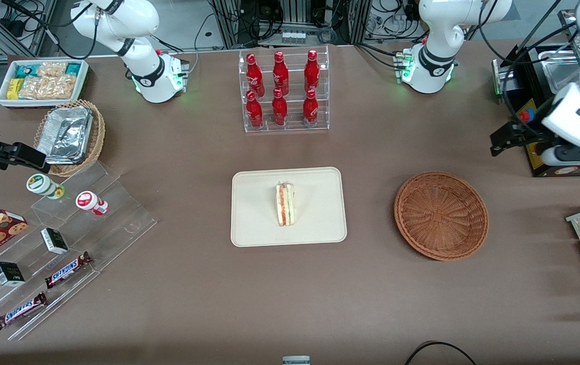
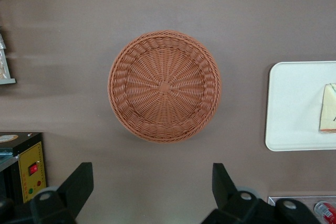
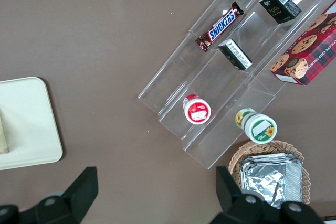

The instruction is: Place sandwich from basket to tray

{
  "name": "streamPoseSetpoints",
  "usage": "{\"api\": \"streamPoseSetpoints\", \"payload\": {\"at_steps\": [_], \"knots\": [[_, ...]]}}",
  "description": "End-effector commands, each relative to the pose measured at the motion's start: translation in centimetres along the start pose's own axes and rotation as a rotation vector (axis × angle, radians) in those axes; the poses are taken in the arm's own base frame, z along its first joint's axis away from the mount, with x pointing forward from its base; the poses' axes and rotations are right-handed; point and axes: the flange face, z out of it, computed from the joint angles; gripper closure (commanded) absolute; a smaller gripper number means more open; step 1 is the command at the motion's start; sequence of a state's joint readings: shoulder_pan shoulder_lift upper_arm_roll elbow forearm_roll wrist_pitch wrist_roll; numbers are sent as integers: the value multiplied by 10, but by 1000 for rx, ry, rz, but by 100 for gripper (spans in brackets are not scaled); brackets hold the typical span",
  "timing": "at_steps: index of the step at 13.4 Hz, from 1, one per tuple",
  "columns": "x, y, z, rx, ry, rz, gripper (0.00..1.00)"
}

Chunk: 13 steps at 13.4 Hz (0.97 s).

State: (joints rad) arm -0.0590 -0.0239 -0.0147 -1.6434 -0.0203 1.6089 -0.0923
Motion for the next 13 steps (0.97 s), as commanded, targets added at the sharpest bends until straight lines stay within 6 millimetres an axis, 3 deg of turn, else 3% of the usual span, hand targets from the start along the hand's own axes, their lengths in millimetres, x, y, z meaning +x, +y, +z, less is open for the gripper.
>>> {"api": "streamPoseSetpoints", "payload": {"at_steps": [1,3,7,13], "knots": [[11,4,-9,-22,15,16,0],[20,4,-16,-15,19,18,0],[15,-13,-18,-6,-8,-7,0],[10,-15,-16,0,-46,-6,0]]}}
